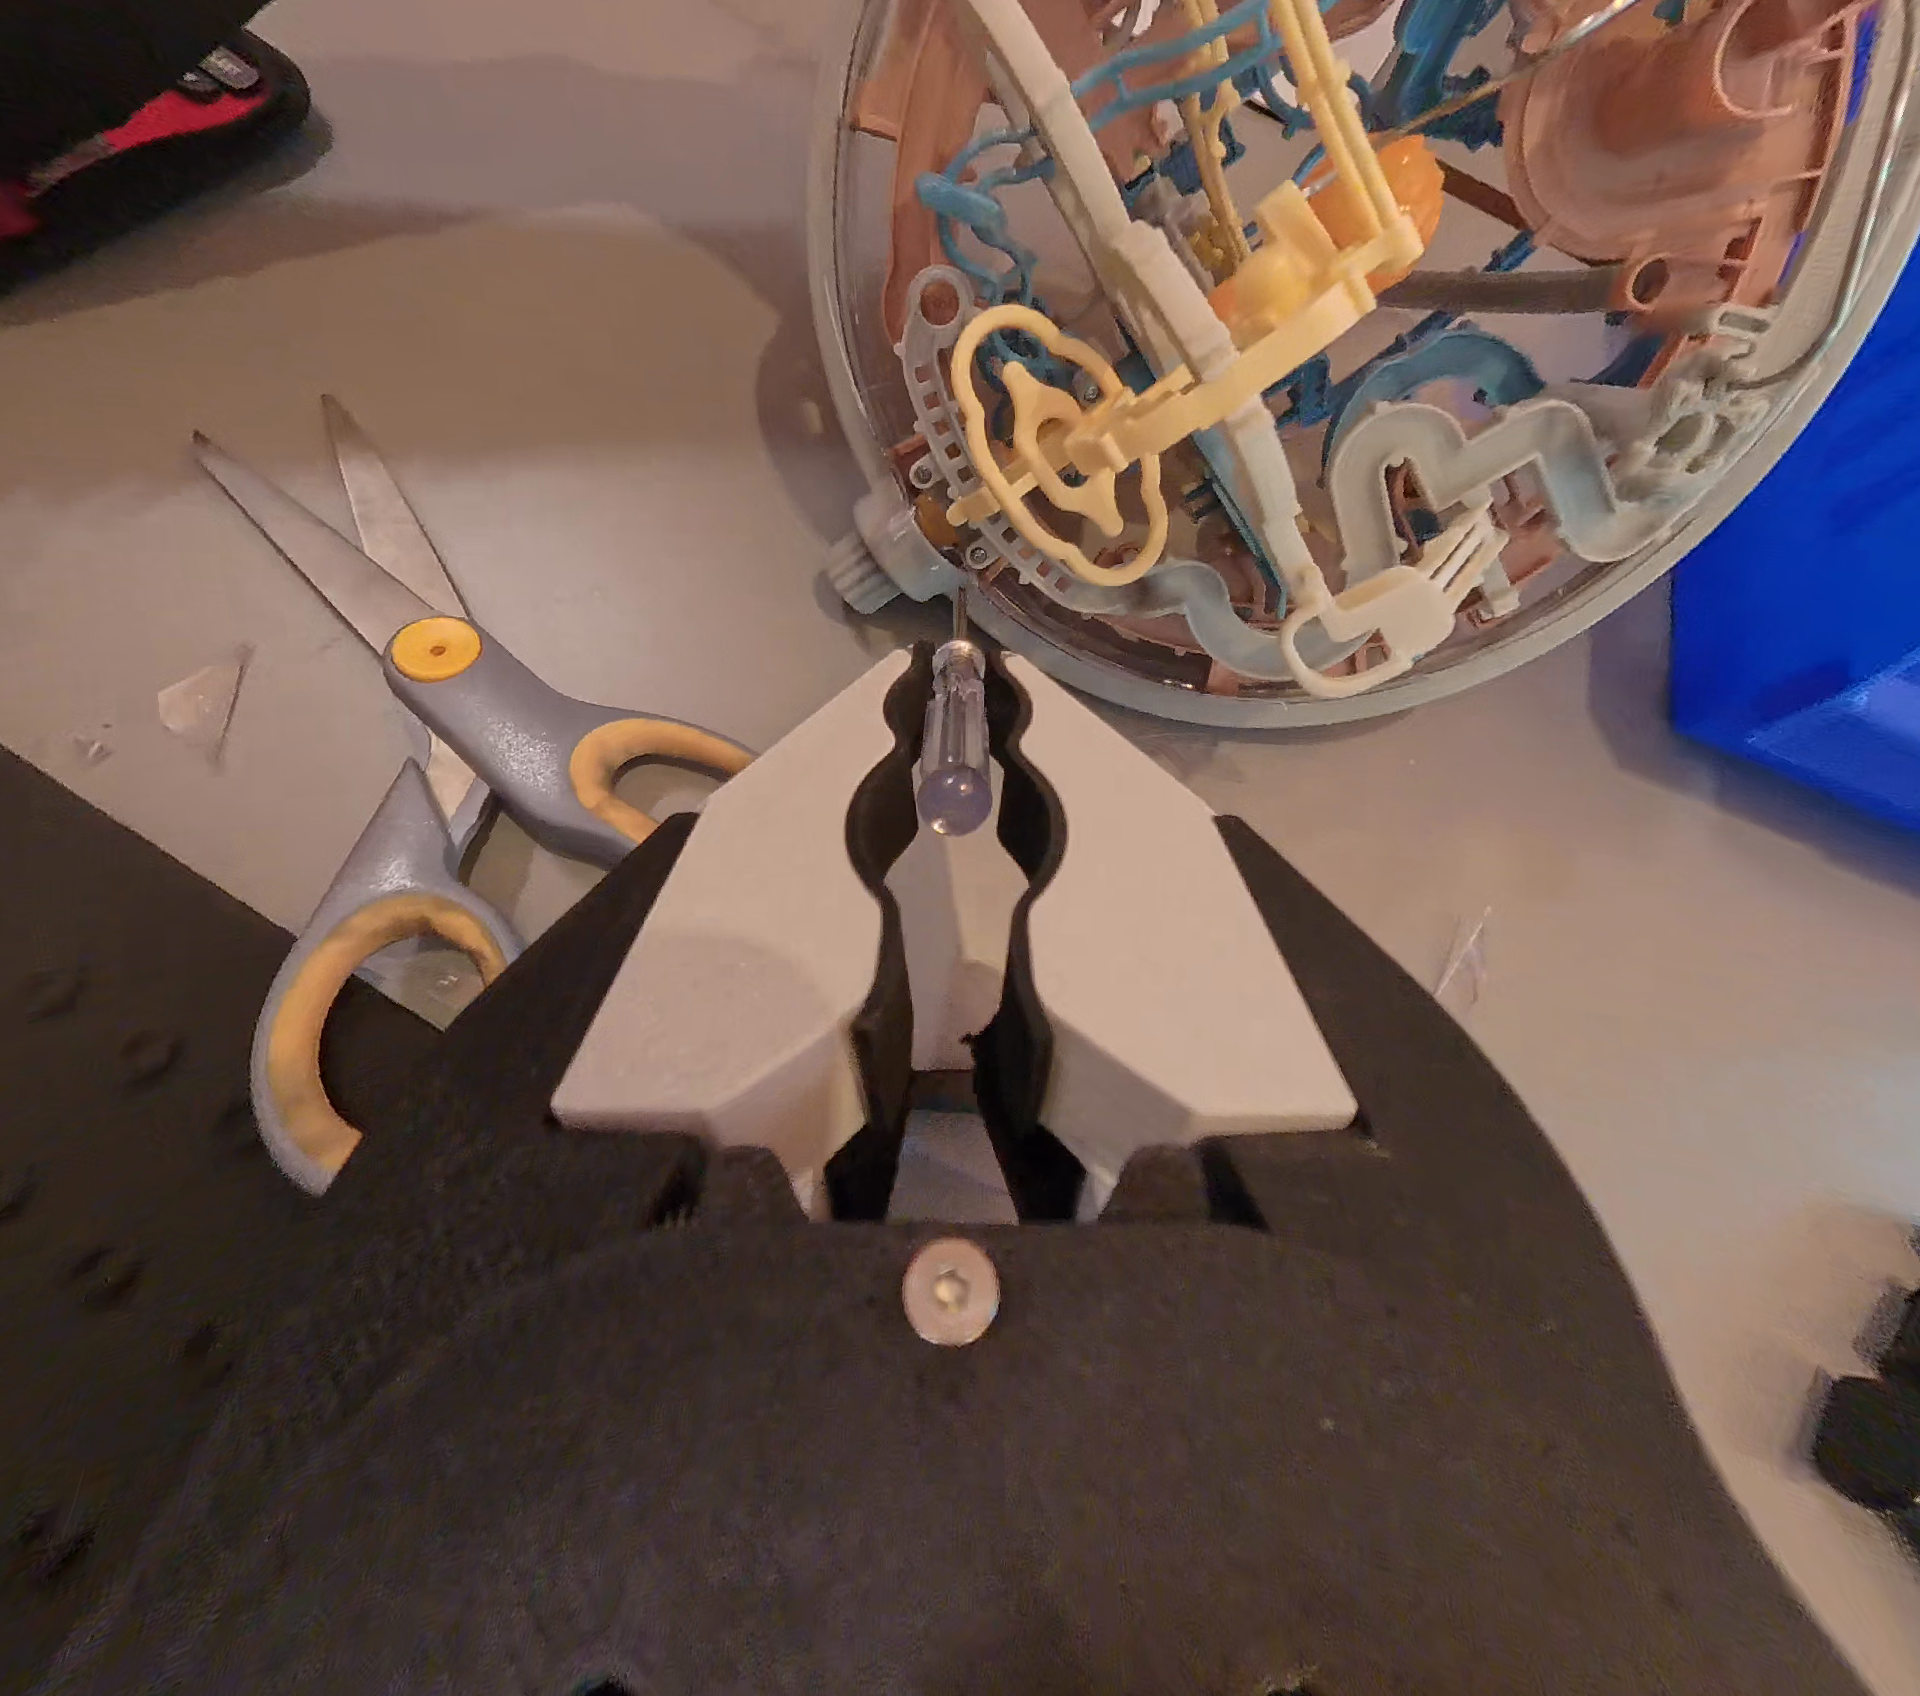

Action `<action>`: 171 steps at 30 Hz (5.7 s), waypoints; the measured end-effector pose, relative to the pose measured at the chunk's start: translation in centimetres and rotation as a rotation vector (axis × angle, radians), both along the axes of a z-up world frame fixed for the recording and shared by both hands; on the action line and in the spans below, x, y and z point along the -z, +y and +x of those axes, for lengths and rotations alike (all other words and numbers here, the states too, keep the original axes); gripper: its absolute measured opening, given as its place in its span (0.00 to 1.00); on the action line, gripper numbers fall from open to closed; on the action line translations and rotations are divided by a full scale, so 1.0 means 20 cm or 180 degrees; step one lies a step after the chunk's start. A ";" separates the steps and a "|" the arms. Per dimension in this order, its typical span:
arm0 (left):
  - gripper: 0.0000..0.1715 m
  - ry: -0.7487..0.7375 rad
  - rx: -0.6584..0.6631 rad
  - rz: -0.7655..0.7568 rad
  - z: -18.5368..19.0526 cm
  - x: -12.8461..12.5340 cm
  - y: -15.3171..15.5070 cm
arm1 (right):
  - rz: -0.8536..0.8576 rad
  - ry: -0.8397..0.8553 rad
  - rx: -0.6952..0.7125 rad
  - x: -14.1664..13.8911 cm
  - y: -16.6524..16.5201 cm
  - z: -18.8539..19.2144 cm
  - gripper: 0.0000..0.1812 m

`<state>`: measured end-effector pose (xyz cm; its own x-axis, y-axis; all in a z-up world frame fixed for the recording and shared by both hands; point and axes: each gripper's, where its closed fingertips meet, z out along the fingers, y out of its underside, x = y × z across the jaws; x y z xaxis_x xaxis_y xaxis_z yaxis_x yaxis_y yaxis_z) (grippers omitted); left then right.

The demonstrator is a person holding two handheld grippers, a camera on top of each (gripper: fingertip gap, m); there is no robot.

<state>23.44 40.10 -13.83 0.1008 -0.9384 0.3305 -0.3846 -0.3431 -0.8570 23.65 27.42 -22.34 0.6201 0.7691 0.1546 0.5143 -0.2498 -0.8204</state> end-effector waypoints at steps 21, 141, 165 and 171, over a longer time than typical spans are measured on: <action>0.59 -0.0042 0.0005 -0.0028 0.00 0.00 0.00 | 0.0033 0.0171 0.0171 -0.02 0.03 -0.03 0.04; 0.58 -0.0155 -0.0016 -0.0063 0.03 -0.01 0.01 | 0.0055 0.0048 0.0015 -0.02 0.02 -0.01 0.04; 0.58 -0.0170 -0.0012 -0.0075 0.03 -0.01 0.01 | 0.0042 0.0217 0.0166 -0.01 0.02 0.00 0.04; 0.58 -0.0171 -0.0013 -0.0076 0.03 -0.01 0.01 | 0.0013 0.0251 0.0194 -0.01 0.03 0.00 0.04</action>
